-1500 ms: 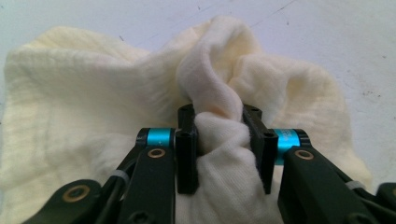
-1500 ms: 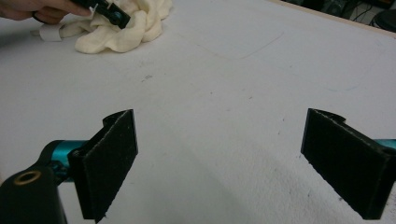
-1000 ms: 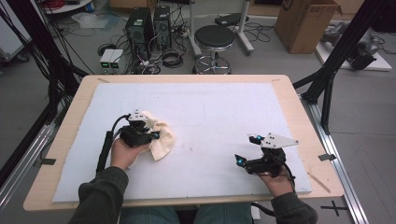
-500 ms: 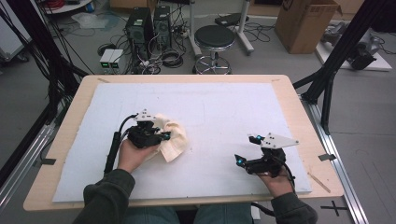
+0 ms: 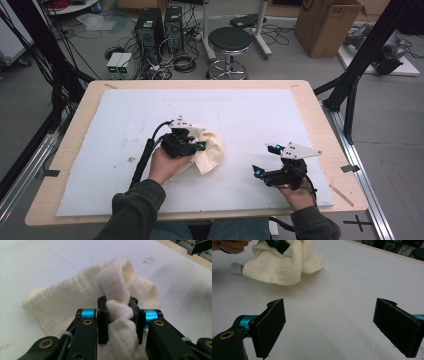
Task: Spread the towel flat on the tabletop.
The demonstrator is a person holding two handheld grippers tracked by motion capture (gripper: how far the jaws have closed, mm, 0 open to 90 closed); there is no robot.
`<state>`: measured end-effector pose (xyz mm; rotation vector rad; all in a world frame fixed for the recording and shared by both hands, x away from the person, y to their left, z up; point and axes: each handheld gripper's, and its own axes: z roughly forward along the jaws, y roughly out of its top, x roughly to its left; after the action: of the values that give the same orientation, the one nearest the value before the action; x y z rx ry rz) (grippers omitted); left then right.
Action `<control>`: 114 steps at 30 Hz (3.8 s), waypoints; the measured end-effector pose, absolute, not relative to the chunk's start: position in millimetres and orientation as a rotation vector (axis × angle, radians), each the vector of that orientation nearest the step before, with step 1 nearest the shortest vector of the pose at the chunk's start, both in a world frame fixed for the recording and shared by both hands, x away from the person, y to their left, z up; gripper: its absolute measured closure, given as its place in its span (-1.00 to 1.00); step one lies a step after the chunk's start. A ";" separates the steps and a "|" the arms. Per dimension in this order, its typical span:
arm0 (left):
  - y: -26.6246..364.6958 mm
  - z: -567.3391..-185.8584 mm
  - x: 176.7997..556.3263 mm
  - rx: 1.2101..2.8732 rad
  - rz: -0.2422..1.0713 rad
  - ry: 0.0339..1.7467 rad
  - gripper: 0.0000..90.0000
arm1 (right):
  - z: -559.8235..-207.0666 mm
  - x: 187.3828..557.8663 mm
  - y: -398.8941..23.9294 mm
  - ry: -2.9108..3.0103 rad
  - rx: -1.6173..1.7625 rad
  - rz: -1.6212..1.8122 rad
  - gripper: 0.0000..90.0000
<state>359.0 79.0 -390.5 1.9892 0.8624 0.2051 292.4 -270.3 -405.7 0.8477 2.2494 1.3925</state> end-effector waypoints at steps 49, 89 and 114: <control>148.7 -390.3 313.2 1.962 0.330 0.779 -0.16 | -407.9 292.3 -256.7 2.311 0.814 1.378 -0.78; 163.2 -440.8 300.7 2.162 0.216 0.694 0.48 | -440.3 327.4 -148.1 2.723 0.539 1.210 0.33; 166.5 -442.8 306.7 2.142 0.234 0.737 0.94 | -436.3 333.7 -155.2 2.774 0.557 1.246 0.96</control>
<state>306.7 166.5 -442.8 2.1416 0.7366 0.2339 333.7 -155.2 -436.3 0.5566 2.7736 1.2456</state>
